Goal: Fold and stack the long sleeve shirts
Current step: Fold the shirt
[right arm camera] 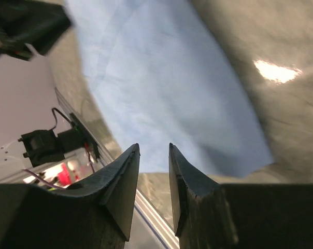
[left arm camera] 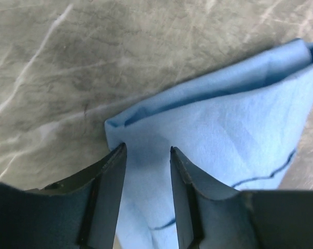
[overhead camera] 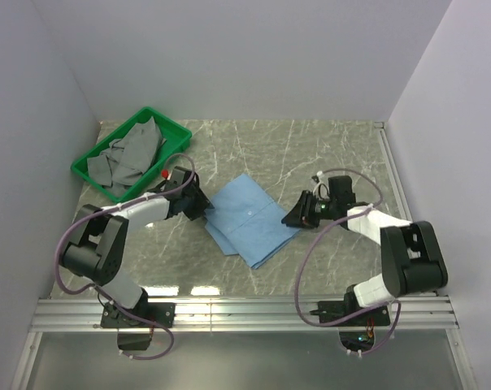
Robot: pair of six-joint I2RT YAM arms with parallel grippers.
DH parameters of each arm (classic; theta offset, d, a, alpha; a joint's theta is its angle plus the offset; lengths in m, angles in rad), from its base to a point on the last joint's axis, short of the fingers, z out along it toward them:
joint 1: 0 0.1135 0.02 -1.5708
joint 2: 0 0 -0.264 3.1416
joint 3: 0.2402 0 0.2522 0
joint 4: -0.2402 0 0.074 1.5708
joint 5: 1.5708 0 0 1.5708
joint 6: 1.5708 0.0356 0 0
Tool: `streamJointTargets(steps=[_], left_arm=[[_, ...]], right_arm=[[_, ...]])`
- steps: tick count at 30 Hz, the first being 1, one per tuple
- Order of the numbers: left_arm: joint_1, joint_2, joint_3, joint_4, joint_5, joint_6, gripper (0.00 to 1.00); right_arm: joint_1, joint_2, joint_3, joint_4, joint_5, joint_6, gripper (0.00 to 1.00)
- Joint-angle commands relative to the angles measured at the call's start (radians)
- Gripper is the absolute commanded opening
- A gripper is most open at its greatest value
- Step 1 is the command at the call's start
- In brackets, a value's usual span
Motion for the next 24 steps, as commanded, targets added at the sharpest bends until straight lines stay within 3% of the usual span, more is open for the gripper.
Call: streamJointTargets(steps=[1, 7, 12, 17, 24], left_arm=[[-0.003, -0.078, 0.045, -0.050, -0.025, 0.049, 0.46], [-0.009, -0.075, 0.079, -0.070, -0.001, 0.070, 0.47], [-0.016, -0.063, 0.084, -0.053, -0.022, 0.075, 0.45], [-0.016, 0.031, 0.075, -0.038, -0.001, 0.055, 0.41], [-0.013, 0.045, -0.037, -0.013, -0.002, 0.017, 0.39]], right_arm=[[0.027, -0.111, 0.079, 0.032, 0.029, 0.032, 0.38], [0.197, -0.038, 0.271, 0.207, 0.091, 0.138, 0.48], [0.270, 0.174, 0.349, 0.452, 0.100, 0.294, 0.49], [0.275, 0.396, 0.349, 0.630, 0.114, 0.430, 0.46], [0.211, 0.501, 0.270, 0.632, 0.178, 0.397, 0.44]])
